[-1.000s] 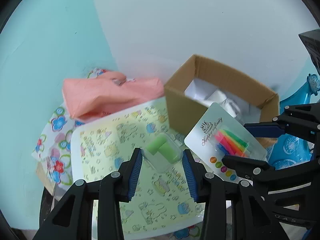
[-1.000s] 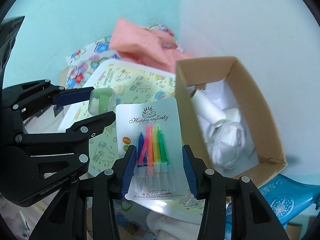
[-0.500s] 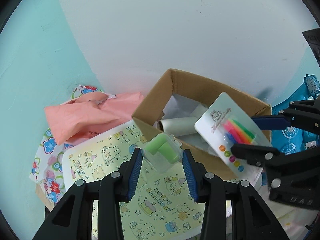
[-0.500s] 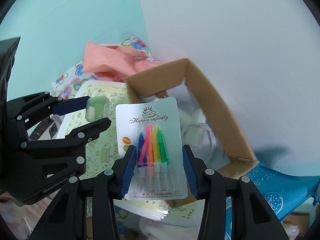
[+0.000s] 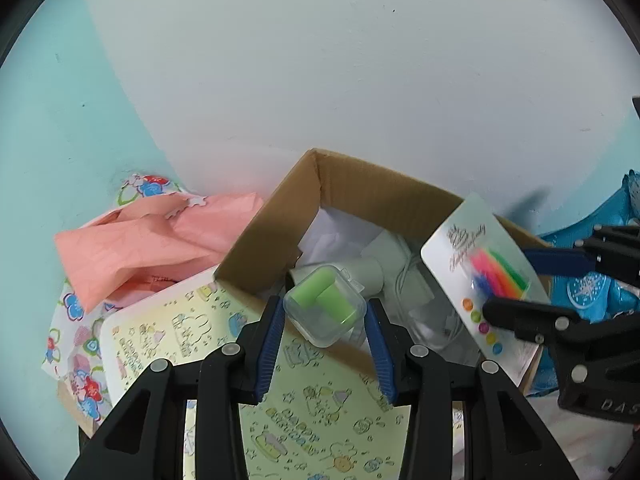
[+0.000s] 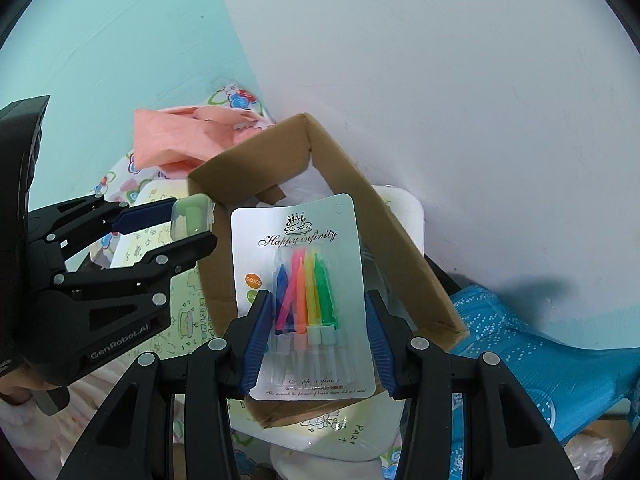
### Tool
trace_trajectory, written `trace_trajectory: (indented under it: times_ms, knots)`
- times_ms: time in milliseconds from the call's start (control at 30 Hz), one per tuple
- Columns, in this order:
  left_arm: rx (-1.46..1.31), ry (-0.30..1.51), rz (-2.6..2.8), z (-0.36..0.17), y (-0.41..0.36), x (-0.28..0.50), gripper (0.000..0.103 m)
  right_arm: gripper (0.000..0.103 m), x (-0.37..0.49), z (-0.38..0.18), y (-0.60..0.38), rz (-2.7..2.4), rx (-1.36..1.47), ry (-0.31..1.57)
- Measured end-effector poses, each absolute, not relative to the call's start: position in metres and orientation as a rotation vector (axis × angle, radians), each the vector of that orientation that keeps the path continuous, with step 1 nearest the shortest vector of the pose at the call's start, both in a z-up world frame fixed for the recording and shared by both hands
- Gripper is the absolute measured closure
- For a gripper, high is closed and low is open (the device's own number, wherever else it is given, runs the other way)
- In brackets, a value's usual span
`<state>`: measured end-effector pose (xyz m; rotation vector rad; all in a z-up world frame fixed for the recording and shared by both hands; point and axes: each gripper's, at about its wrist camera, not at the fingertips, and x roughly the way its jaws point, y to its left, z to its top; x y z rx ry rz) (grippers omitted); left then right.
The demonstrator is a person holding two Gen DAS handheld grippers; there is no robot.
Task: Organize objects
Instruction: 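Carry the candle card and green box into the cardboard box and release both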
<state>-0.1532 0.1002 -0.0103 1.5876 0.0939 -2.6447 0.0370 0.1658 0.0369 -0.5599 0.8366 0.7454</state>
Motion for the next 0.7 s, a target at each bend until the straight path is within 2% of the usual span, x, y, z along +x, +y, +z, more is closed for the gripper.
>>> trace_trajectory:
  times_ms: [400,433,467,533,700]
  knots:
    - [1.618,0.106,-2.657,-0.029,0.098,-0.186,0.059,0.053,0.05,0.036,0.164,0.754,-0.568,0.886]
    - [1.62,0.113,-2.66,-0.03,0.098,-0.187,0.051,0.053,0.05,0.036,0.164,0.754,-0.569,0.886]
    - [1.624,0.12,-2.665,-0.03,0.098,-0.187,0.037,0.053,0.051,0.035,0.164,0.754,-0.572,0.886]
    - [1.608,0.123,-2.677,-0.029,0.099,-0.186,0.024,0.053,0.051,0.034,0.164,0.75,-0.58,0.882]
    - [1.599,0.079,-2.667,-0.021,0.096,-0.178,0.014,0.053,0.052,0.034,0.166,0.746,-0.589,0.876]
